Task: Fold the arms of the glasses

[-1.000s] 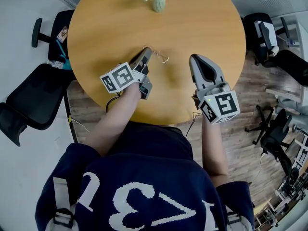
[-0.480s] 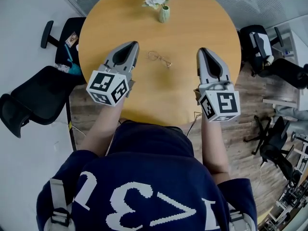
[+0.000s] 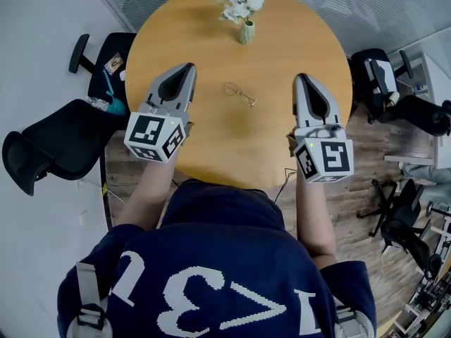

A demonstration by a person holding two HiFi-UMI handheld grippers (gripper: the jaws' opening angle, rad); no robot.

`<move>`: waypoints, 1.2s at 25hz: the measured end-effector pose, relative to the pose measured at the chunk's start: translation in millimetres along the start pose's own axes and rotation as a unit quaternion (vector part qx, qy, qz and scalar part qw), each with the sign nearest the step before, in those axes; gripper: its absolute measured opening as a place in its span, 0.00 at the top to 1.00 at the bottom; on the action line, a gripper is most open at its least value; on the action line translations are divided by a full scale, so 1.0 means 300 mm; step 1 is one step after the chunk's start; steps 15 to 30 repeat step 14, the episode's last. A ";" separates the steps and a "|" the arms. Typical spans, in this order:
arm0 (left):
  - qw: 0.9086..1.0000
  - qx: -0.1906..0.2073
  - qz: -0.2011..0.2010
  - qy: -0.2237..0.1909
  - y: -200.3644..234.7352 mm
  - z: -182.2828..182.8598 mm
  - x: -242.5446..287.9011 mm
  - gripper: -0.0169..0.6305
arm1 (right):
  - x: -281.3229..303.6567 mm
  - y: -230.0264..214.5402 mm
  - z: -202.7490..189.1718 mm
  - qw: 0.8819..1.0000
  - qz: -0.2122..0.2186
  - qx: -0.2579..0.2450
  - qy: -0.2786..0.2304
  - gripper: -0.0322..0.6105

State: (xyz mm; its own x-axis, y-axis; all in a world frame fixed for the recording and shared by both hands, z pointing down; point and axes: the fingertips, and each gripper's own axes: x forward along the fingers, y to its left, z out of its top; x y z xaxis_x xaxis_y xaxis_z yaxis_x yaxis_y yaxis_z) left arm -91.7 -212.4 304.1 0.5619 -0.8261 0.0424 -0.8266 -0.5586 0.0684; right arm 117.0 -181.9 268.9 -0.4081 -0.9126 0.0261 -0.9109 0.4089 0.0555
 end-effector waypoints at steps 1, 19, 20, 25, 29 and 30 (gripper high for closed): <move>1.000 0.003 0.002 0.000 0.003 0.002 -0.006 0.95 | -0.004 0.001 0.004 1.000 -0.001 0.000 -0.002 0.90; 1.000 0.009 0.014 -0.013 0.001 0.023 -0.029 0.95 | -0.026 0.016 0.034 1.000 -0.003 -0.012 -0.022 0.90; 1.000 0.009 0.014 -0.013 0.001 0.023 -0.029 0.95 | -0.026 0.016 0.034 1.000 -0.003 -0.012 -0.022 0.90; 1.000 0.009 0.014 -0.013 0.001 0.023 -0.029 0.95 | -0.026 0.016 0.034 1.000 -0.003 -0.012 -0.022 0.90; 1.000 0.009 0.014 -0.013 0.001 0.023 -0.029 0.95 | -0.026 0.016 0.034 1.000 -0.003 -0.012 -0.022 0.90; 1.000 0.009 0.014 -0.013 0.001 0.023 -0.029 0.95 | -0.026 0.016 0.034 1.000 -0.003 -0.012 -0.022 0.90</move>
